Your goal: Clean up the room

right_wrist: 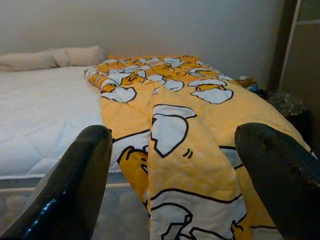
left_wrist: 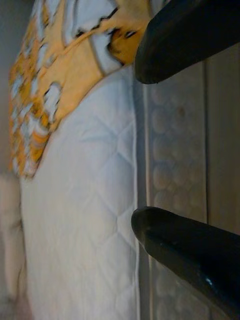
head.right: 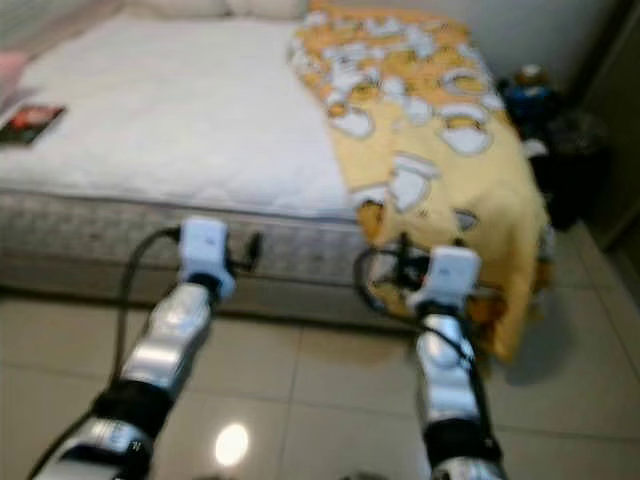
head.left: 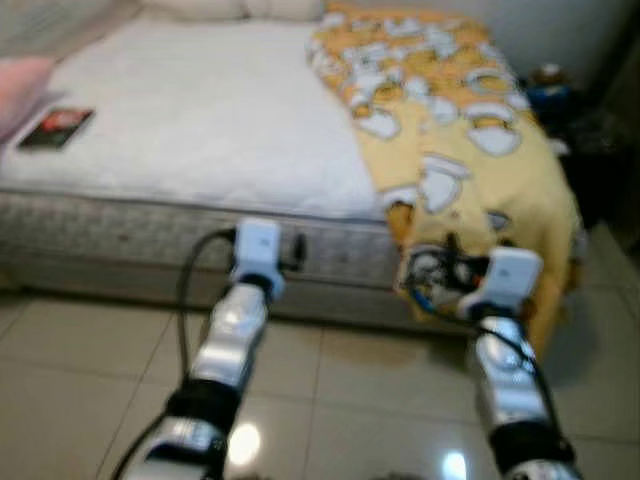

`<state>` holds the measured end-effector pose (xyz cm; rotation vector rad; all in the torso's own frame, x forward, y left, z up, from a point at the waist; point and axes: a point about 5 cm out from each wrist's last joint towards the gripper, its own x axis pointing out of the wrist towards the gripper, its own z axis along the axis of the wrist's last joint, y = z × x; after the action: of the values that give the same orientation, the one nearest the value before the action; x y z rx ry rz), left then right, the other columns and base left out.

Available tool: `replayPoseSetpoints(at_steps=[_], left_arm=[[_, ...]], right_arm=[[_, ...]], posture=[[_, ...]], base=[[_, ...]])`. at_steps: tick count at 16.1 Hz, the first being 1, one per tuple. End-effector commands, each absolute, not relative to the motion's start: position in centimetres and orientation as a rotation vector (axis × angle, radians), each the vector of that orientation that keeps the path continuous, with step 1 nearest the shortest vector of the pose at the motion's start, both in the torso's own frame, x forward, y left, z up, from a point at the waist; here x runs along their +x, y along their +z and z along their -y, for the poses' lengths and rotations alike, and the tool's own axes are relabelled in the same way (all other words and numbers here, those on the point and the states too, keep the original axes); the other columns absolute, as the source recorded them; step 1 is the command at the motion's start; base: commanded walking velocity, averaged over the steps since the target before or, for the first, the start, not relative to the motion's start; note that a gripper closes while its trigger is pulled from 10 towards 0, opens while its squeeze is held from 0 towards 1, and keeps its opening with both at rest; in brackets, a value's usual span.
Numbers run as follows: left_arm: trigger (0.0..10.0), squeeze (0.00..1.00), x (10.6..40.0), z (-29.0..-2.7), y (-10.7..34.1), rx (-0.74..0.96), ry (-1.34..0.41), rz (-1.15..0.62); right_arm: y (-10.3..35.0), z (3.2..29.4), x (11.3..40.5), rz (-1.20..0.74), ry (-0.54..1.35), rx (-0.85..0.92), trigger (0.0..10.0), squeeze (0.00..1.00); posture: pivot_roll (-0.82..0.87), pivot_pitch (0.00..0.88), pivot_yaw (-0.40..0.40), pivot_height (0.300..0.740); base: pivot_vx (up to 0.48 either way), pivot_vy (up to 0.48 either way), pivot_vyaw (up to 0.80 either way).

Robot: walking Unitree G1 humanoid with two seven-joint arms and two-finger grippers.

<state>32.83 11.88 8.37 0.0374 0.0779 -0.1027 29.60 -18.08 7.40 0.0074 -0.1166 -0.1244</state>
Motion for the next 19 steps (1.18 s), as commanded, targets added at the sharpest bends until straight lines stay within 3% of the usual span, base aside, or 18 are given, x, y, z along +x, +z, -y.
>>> replayPoseSetpoints(at_steps=[1, 5, 7, 13, 16, 19], left_arm=[[10.0, 0.00, 32.9, -11.7, 8.5, 0.014, -0.093, -0.070], [10.0, 0.00, 33.6, -14.4, 9.5, 0.092, -0.074, -0.015], [10.0, 0.00, 33.7, -15.2, 9.6, 0.110, -0.088, -0.029], [10.0, 0.00, 33.4, -13.3, 9.1, 0.155, -0.126, -0.036], [10.0, 0.00, 33.3, -12.8, 8.9, 0.202, -0.177, -0.047], [10.0, 0.00, 33.3, -12.8, 9.1, 0.193, -0.183, -0.028]], right_arm=[[7.8, 18.8, 29.8, 0.135, -0.138, 0.003, 10.0, 0.00], [8.9, 19.4, 30.7, 0.174, -0.151, -0.010, 10.0, 0.00], [9.4, 19.8, 31.1, 0.180, -0.156, -0.013, 10.0, 0.00], [9.0, 18.6, 31.4, 0.156, -0.118, -0.003, 10.0, 0.00], [8.9, 18.5, 31.4, 0.152, -0.106, -0.007, 10.0, 0.00], [8.7, 18.3, 31.3, 0.146, -0.101, -0.007, 10.0, 0.00]], posture=[[-0.03, 0.000, 0.039, 0.740], [-0.03, 0.006, 0.036, 0.740], [-0.02, 0.017, 0.037, 0.740], [-0.03, 0.024, 0.032, 0.740], [-0.03, 0.025, 0.033, 0.740], [-0.03, 0.025, 0.033, 0.740]], base=[[0.000, -0.469, 0.00], [0.000, -0.455, 0.00], [0.000, 0.000, 0.00], [0.000, -0.381, 0.00], [0.000, 0.000, 0.00], [0.480, 0.000, 0.00]])
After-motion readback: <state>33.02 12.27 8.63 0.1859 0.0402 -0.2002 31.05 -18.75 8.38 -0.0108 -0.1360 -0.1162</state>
